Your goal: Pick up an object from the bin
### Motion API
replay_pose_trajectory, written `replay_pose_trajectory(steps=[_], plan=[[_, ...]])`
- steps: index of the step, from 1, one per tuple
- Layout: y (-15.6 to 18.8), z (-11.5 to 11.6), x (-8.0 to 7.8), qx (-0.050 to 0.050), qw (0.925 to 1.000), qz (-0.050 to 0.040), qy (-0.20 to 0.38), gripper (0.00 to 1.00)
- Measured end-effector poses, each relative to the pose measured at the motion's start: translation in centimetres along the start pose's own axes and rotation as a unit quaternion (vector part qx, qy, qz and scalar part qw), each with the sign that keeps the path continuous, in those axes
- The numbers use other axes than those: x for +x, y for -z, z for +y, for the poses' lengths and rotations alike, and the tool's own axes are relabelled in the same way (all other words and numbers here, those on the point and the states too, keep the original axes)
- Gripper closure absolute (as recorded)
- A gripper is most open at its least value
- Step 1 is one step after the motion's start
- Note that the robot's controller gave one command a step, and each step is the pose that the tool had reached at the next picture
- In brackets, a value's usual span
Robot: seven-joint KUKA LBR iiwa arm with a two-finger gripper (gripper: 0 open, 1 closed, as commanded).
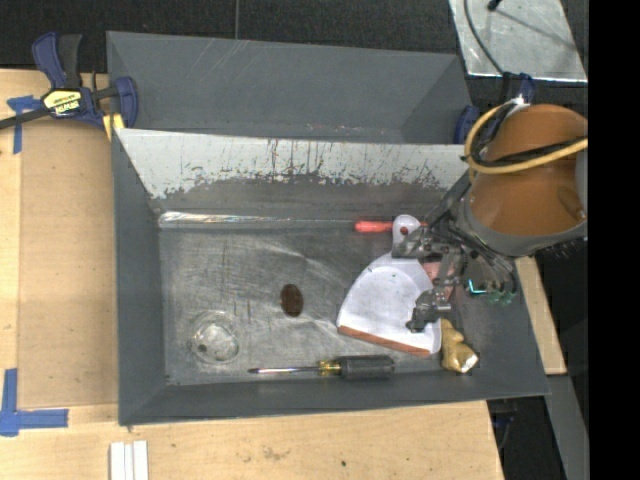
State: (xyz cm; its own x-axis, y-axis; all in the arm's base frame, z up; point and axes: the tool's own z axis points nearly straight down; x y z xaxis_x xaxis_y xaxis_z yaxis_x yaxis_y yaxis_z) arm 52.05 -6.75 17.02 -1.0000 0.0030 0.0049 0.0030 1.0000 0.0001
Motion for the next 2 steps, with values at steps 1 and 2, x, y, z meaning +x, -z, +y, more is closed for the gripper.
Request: replay_pose_trajectory(steps=[1,2], plan=[[0.4,0.0,-0.2,0.000,1.0000,-0.0041,0.001,0.00],[-3.0,-0.5,-2.7,0.001,0.9971,-0.0072,0.076,0.00]])
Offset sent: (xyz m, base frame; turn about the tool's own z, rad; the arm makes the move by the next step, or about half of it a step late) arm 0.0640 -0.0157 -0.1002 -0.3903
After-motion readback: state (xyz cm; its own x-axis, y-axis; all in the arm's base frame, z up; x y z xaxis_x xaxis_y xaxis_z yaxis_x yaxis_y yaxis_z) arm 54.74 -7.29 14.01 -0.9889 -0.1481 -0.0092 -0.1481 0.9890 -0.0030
